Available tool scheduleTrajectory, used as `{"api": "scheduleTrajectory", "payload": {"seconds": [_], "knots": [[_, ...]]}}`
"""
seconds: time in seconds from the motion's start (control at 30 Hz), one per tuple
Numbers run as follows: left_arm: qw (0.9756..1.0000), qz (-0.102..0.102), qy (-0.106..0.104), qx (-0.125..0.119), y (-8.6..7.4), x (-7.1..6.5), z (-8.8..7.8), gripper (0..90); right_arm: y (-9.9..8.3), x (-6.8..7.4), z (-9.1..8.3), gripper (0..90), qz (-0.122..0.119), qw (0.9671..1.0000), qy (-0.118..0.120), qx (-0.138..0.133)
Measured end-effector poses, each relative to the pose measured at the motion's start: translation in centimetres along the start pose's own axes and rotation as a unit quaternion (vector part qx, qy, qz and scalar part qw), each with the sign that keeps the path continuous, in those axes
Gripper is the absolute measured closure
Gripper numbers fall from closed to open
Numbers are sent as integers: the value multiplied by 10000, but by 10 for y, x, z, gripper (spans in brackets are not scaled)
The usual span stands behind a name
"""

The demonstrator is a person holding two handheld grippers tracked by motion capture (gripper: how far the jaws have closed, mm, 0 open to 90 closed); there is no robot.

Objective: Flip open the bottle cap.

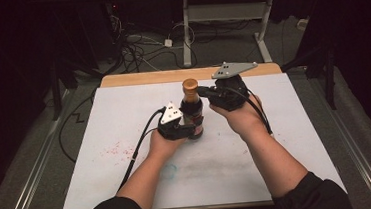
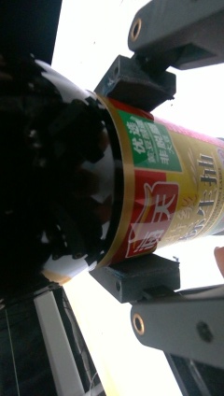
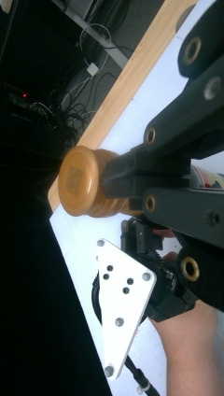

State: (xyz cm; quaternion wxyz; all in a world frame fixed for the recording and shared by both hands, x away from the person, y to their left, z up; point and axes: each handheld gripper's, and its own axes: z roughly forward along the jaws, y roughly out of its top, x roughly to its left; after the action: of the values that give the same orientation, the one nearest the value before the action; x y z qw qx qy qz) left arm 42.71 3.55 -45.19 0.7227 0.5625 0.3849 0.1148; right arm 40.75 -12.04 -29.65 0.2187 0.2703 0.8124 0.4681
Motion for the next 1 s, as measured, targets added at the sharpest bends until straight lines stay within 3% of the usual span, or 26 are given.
{"api": "scheduleTrajectory", "payload": {"seconds": [0.07, 0.13, 0.17, 0.2, 0.27, 0.43, 0.63, 1.0], "knots": [[10000, -19, -79, -18, 0, 1, 0, 305, 0, 0, 0, 900, -14, 10000, -32, -14], [9998, 162, -151, -2, -3, -2, 0, 304, 7, -1, -10, 900, 260, 9974, 42, -673], [9998, 167, -120, 14, -3, -3, 1, 303, 17, 1, -17, 900, 161, 9967, 19, -797], [9999, 74, -69, 18, -1, -1, 2, 300, 25, 5, -22, 900, -72, 9968, -53, -794], [10000, -70, -53, 35, 1, 1, 0, 297, 32, 9, -27, 900, -160, 9970, -47, -761], [10000, -33, -55, 31, 1, 1, 1, 293, 17, 1, -31, 900, -51, 9985, 4, -554], [10000, -9, -53, 46, 0, 0, 1, 292, -7, -7, -19, 900, 59, 9998, 81, -193], [10000, -19, -52, 51, 1, 0, 0, 291, -5, -7, -4, 900, 4, 9998, 185, 33]]}}
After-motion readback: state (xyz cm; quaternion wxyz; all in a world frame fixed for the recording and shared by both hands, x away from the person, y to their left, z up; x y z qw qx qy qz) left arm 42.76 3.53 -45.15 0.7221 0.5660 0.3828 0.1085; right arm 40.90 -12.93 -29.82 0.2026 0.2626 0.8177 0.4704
